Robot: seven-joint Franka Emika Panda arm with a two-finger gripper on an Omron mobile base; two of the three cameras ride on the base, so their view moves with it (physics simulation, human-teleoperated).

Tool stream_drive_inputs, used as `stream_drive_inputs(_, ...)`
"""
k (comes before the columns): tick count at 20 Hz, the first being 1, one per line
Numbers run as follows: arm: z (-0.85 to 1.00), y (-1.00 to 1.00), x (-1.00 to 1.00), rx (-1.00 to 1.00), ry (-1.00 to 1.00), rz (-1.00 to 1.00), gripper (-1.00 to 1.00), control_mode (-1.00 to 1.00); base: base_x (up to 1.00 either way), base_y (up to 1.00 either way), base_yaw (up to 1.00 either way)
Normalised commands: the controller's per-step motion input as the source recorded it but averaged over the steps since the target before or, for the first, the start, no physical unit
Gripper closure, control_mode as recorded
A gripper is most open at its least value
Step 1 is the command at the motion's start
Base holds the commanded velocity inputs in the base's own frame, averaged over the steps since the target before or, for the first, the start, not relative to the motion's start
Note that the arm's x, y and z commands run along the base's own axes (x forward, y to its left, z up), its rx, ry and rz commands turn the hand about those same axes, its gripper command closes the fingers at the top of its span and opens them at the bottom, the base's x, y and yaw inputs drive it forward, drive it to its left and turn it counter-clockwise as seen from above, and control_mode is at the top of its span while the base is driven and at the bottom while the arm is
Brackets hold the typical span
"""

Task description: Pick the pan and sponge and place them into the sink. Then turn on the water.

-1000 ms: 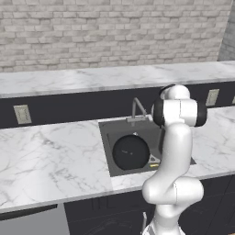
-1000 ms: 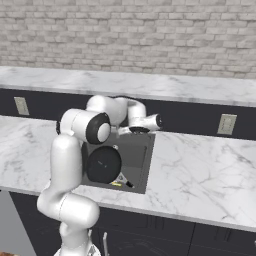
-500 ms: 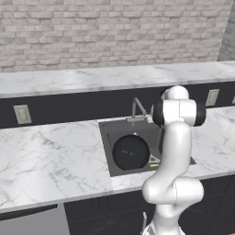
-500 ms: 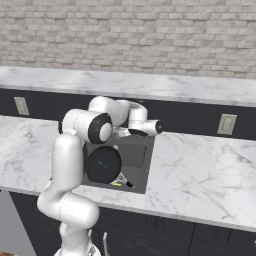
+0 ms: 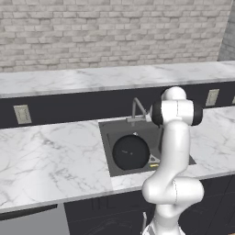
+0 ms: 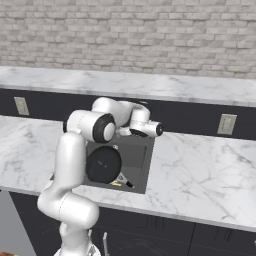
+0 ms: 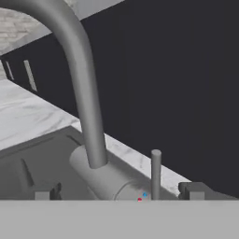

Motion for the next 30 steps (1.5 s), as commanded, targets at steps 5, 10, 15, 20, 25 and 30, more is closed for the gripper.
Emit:
stream_drive_inputs(5,0.0,-0.03,0.3,0.01,-0.05,0.0,-1.0,-1.0,0.0,0.0,0.0)
stream_drive_inputs(10,-0.07,0.0,0.2,0.0,-0.07,-0.01,-1.0,-1.0,0.0,0.0,0.0)
stream_drive_inputs(15,-0.17,0.0,0.12,0.0,-0.08,-0.04,-1.0,-1.0,0.0,0.0,0.0)
stream_drive_inputs(20,-0.17,0.0,0.11,0.0,-0.09,-0.08,-1.0,-1.0,0.0,0.0,0.0)
stream_drive_inputs(25,-0.06,0.0,0.16,0.0,-0.08,-0.1,-1.0,-1.0,0.0,0.0,0.0)
stream_drive_inputs(30,0.0,-0.06,0.3,0.0,-0.06,-0.1,-1.0,-1.0,0.0,0.0,0.0)
